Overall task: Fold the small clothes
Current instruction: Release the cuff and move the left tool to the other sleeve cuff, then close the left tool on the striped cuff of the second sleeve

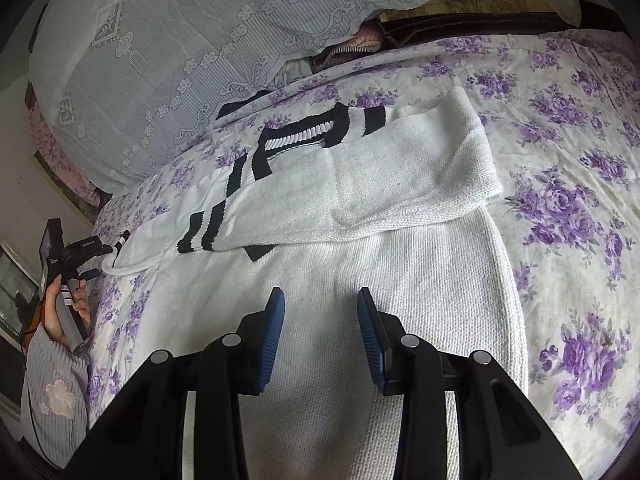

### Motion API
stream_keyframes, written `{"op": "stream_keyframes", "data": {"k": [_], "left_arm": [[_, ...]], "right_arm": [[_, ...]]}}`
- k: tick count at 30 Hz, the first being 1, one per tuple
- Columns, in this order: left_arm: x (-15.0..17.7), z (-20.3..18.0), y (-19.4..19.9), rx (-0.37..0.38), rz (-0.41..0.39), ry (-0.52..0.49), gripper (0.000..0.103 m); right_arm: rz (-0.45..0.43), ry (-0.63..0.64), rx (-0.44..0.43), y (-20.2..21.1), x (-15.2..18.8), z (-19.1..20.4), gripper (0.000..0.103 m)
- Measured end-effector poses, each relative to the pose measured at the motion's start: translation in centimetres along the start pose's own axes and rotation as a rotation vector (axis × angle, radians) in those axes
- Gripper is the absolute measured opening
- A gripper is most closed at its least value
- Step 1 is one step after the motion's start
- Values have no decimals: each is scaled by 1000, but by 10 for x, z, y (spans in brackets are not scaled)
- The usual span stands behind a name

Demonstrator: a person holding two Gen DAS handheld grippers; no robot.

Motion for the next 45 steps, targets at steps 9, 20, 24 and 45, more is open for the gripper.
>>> {"op": "stream_keyframes", "data": {"k": [9, 20, 24, 45], "left_arm": [[19, 23, 24, 229, -12, 134, 12], [16, -99, 74, 443, -71, -131, 12], [24, -145, 80, 484, -67, -225, 12], [158, -309, 67, 641, 124, -591, 12]], "right_arm": [[-28, -51, -40, 12, -8, -3, 37], [-55, -37, -175, 44, -25, 23, 36], [-46, -73, -209, 45, -33, 18, 36], [82, -263, -366, -1, -57, -19, 39]]}}
Point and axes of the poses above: each gripper's, at about its wrist camera, not at the fingertips, and y roughly against the way its jaws point, z to its left, x to its underside, the point moved 5 cm from there along -y, roughly the way its jaws point, and after that the axes turned 13 degrees about x, right-handed, at the moved point
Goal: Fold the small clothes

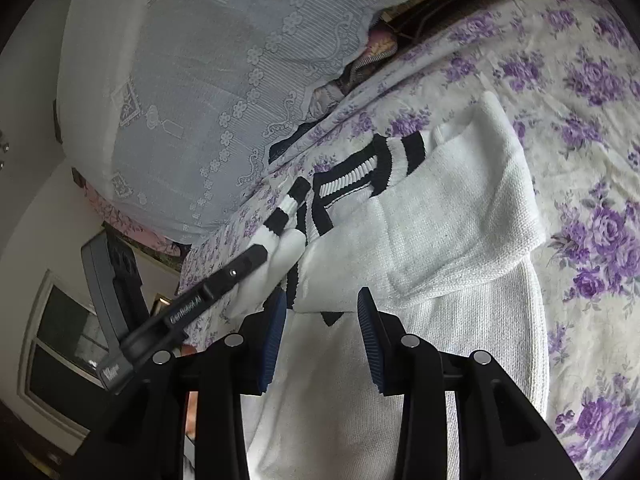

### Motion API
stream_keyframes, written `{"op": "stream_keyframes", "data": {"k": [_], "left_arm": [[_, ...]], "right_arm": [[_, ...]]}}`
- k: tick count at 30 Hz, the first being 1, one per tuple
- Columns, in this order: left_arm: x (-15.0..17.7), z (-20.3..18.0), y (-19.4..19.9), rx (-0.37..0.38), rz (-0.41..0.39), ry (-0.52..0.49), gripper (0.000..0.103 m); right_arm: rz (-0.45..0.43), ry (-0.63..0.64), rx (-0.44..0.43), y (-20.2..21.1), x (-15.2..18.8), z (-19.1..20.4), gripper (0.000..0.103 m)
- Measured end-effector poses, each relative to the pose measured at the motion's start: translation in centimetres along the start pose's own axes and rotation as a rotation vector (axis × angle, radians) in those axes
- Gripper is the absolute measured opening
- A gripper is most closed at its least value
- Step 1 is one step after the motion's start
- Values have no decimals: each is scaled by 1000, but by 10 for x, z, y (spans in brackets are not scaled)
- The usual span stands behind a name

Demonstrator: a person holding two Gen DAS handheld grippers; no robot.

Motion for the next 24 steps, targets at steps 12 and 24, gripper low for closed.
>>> {"op": "stream_keyframes", "data": {"k": [12, 24], "left_arm": [[36, -4, -18, 28, 78, -43, 12], [17, -8, 0, 29, 22, -98, 23]], "right_arm": [[116, -57, -17, -79, -33, 24, 39], [-135, 59, 55, -54, -52, 35, 10]]}}
Point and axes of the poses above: each gripper's, at about its wrist camera, not at the fingertips, and y roughly against the way its jaws point, z to its left, x to its underside, the point moved 5 cm from there along -y, roughly the way its jaws point, and after that the axes turned 13 degrees about x, right-handed, at the moved point
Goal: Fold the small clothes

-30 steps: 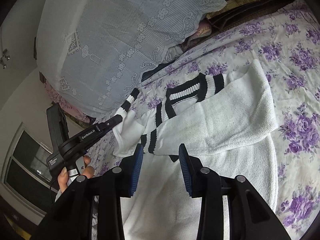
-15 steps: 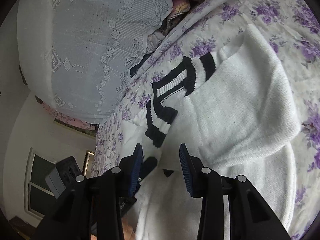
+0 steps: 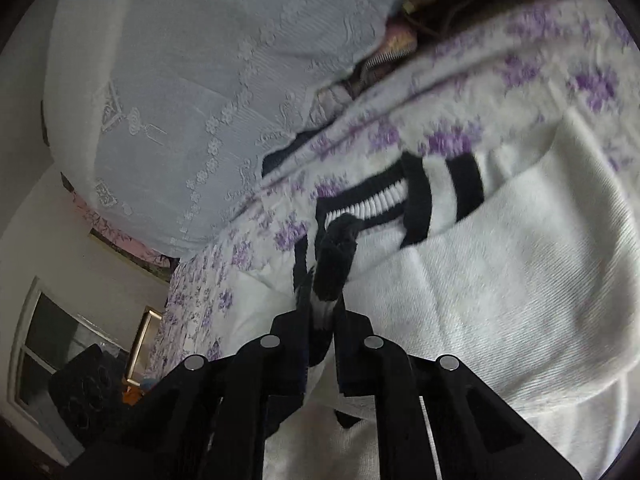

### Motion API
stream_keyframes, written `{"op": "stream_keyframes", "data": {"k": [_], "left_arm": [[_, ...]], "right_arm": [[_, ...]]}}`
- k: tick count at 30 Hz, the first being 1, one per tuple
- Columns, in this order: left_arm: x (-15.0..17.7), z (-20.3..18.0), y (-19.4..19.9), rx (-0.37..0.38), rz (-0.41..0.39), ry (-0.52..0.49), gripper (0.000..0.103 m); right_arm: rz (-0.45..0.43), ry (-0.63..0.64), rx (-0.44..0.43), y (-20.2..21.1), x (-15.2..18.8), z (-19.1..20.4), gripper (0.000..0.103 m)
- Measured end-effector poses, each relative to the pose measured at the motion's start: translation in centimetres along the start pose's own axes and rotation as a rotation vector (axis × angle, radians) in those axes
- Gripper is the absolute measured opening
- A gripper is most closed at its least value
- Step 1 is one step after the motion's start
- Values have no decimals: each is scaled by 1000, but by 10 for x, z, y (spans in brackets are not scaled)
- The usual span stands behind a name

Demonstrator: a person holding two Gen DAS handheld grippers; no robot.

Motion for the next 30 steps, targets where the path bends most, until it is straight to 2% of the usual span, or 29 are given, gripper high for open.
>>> {"op": "stream_keyframes", "data": {"k": [2, 3, 4, 5, 7, 11, 14, 15, 18, 20, 22, 25, 28, 30], "left_arm": [[-9, 0, 12, -11, -45, -7, 26], [-11, 2, 18, -22, -65, -7, 31], [-13, 7, 23, -43, -83, -3, 41], [-13, 13, 26, -69, -95, 7, 46], [-12, 33, 29, -135, -102, 46, 50], [1, 85, 27, -226, -62, 205, 50], [20, 115, 10, -310, 57, 255, 50], [27, 122, 2, -317, 98, 266, 54], [29, 126, 3, -340, 85, 253, 64], [25, 123, 8, -340, 77, 242, 64], [17, 115, 15, -337, 50, 209, 62], [2, 104, 21, -336, 24, 157, 62], [-9, 94, 17, -338, 29, 109, 62], [-13, 90, 9, -328, 35, 84, 62]], "right_arm": [[-55, 5, 21, 18, -13, -11, 10], [-75, 5, 31, 25, -19, -17, 10], [-88, 3, 38, 31, -23, -23, 10], [-97, -3, 47, 35, -26, -30, 11], [-106, -11, 61, 40, -28, -43, 11], [-133, -2, 119, 45, -21, -64, 10], [-90, -24, 180, 37, -13, -89, 11], [-58, -48, 190, 33, -10, -97, 12], [-5, -134, 191, 24, -5, -116, 15], [-24, -154, 193, 27, -4, -121, 15], [-48, -116, 222, 31, -5, -119, 15], [-29, -75, 277, 33, -4, -120, 16], [-129, -108, 388, 56, -14, -131, 25], [-223, -111, 374, 76, -22, -130, 24]]}}
Point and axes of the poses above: each gripper's, at about its wrist camera, not at the fingertips, and y roughly against the way its jaws point, z to its left, x to its underside, the point moved 5 cm from there along -y, roughly the way its jaws point, and after that the axes turned 13 degrees about x, right-handed, at the moved point
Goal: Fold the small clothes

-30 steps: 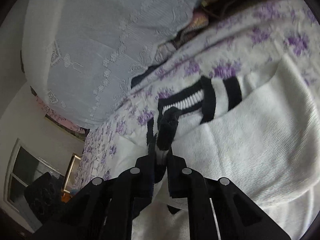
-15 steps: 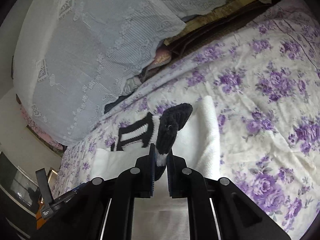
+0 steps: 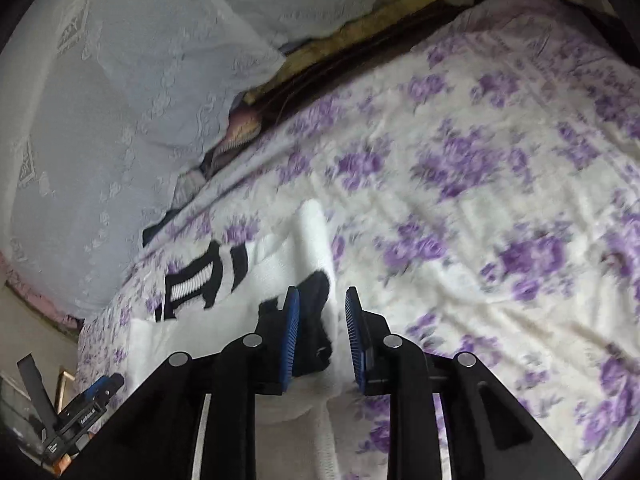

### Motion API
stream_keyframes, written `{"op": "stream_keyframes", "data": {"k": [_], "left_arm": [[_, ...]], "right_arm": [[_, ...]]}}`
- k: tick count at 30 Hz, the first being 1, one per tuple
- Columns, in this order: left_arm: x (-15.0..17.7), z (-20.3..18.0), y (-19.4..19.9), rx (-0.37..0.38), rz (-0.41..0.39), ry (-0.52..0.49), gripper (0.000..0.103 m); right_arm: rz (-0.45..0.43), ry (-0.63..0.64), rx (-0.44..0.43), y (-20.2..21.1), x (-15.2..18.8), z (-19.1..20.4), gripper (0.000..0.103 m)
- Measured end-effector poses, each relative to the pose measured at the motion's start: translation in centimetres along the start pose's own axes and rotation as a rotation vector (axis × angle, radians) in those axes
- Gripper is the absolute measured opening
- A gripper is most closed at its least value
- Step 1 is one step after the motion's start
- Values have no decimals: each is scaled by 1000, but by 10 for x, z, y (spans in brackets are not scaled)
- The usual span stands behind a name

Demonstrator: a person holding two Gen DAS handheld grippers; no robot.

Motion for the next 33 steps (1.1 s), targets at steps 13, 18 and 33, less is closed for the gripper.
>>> {"op": "stream_keyframes", "data": {"k": [13, 18, 33], "left_arm": [[12, 48, -27, 2, 47, 184, 56], [-23, 36, -34, -29, 14, 129, 55], [14, 29, -24, -5, 73, 38, 69]], "right_arm": [[93, 172, -18, -26, 16, 37, 3], [98, 274, -35, -27, 22, 69, 3], [202, 445, 7, -25, 63, 72, 3]]}}
Point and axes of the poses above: each gripper's, at about its wrist camera, not at the fingertips, and y roughly against the way its jaws point, z to its left, x to its underside, the point moved 5 cm from there along -y, roughly the way its jaws point, and after that the axes turned 13 degrees about x, right-handed, at the moved point
